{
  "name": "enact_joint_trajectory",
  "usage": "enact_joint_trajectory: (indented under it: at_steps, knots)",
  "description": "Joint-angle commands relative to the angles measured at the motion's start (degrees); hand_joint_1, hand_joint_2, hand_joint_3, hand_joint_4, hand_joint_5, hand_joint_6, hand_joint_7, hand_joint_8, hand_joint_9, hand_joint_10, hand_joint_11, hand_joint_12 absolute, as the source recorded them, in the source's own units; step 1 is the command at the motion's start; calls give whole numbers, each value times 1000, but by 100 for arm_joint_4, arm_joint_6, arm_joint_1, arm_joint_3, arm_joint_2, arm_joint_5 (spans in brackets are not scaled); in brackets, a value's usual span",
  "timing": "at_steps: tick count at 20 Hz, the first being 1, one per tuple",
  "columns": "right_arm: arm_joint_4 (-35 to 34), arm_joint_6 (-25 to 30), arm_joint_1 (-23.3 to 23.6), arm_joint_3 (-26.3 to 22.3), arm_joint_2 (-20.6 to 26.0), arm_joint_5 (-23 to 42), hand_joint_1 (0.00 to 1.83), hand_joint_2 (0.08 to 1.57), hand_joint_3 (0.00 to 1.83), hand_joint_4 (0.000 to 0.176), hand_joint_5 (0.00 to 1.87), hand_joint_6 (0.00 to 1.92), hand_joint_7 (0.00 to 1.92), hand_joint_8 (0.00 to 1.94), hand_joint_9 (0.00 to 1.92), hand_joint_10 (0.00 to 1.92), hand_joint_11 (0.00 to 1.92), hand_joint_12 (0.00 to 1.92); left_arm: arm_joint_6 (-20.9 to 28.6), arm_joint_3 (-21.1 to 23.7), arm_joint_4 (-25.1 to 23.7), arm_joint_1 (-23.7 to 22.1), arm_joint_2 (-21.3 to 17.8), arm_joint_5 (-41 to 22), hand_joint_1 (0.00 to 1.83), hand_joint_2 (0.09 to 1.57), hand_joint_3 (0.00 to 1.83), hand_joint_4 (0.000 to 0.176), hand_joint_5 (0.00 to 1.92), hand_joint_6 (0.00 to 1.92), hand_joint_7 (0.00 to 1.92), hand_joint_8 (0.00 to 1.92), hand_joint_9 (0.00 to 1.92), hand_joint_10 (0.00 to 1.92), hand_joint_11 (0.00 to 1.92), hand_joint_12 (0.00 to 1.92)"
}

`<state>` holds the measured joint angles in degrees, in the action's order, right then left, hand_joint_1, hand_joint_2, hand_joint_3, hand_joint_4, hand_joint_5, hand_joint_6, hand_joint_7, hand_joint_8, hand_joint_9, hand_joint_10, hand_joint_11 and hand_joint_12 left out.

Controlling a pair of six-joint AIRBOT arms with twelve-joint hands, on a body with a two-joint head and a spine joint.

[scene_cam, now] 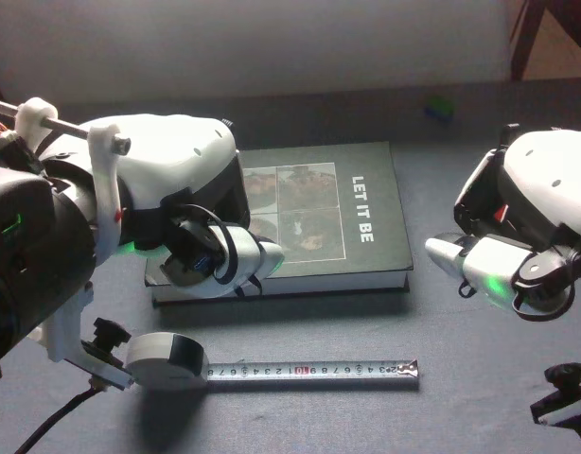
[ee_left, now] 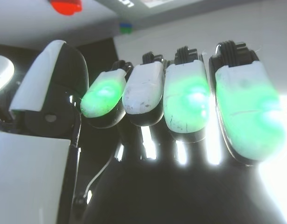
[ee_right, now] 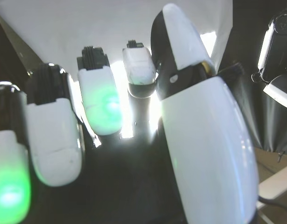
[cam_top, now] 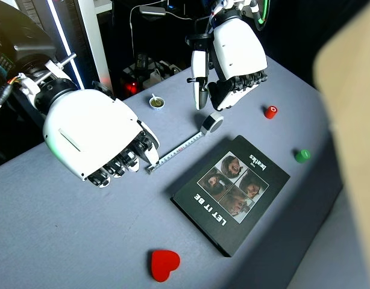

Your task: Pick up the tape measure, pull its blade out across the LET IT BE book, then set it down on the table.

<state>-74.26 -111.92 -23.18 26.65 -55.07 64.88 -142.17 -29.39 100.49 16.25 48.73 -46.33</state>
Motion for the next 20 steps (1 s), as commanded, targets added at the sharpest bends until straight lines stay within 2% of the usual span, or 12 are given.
enact_joint_trajectory:
  at_steps: [1,3,12,14,16,17,18,19,20]
  knots:
    - [562,124,26,-45,13,307,48,1086,170,93,105,57,127,46,88,56,0,636,32,19,-390,-36,2,-8,207,1095,112,78,254,59,285,38,237,80,17,766]
    - [732,298,-6,-59,13,323,37,1164,21,92,125,6,137,0,101,7,0,617,32,21,-384,-35,2,-35,196,1138,10,77,240,0,285,0,247,10,0,793]
    - [1058,180,-173,-60,14,456,25,1176,3,93,115,0,140,2,120,5,0,706,-58,-251,-436,-52,-61,343,196,1135,0,76,233,0,260,0,250,0,0,714]
    - [1058,167,-188,-73,14,421,21,1175,2,92,104,0,138,1,115,3,0,710,-383,-291,-241,-86,-179,487,197,1131,0,72,226,0,245,0,229,0,0,689]
    - [1122,168,-215,-107,39,241,18,1171,0,88,103,0,137,0,115,2,0,712,-668,-299,-287,-122,-451,891,198,1130,0,64,226,0,249,1,218,1,0,658]
    - [1208,168,-252,-113,42,166,18,1171,0,84,102,0,136,0,115,2,0,713,-458,-325,-545,-71,-564,1241,199,1129,0,60,226,0,248,1,217,1,0,650]
    - [1369,167,-322,-112,42,133,17,1171,0,82,99,0,137,0,121,4,0,714,153,-419,-1034,40,-671,1796,218,1117,0,57,227,1,258,4,228,5,0,650]
    - [1472,168,-368,-112,42,132,16,1172,0,79,98,0,137,0,123,4,0,755,721,-462,-1441,109,-727,1999,258,1099,0,48,228,1,260,4,229,5,0,653]
    - [1609,170,-448,-113,43,100,17,1172,0,75,95,0,138,1,123,4,0,766,2176,-502,-2518,277,-802,2119,308,1085,0,36,231,2,256,2,217,2,0,647]
